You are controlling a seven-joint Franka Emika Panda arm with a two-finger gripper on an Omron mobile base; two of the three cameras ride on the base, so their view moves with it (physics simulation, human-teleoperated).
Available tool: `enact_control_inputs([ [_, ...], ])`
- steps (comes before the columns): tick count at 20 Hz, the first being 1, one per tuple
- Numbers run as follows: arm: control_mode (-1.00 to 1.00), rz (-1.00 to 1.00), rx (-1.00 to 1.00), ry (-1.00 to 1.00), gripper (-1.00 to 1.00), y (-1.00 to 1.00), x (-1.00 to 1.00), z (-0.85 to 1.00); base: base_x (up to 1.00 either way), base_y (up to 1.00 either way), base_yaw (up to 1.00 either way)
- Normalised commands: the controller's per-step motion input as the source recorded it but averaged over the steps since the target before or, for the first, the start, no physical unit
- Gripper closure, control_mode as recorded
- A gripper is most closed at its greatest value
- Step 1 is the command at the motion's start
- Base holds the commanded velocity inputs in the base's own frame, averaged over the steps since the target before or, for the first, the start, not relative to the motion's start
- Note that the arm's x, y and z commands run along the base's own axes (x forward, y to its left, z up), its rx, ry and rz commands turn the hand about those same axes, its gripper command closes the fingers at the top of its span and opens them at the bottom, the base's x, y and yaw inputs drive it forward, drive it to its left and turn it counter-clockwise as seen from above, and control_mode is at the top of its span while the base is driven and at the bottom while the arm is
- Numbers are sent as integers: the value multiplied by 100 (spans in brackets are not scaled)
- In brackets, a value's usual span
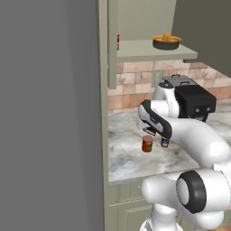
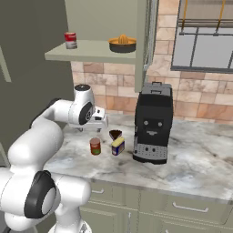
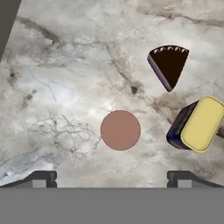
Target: Pick the cans from the counter and place them in their designated side in the cabinet.
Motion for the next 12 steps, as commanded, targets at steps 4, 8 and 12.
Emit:
enact_control_inputs([
  [4, -100, 0, 0, 0, -100, -3, 0, -18, 0, 0, 0],
  [8, -100, 0, 0, 0, -100, -3, 1, -19, 0, 0, 0],
  [12, -100, 0, 0, 0, -100, -6, 6, -18, 0, 0, 0],
])
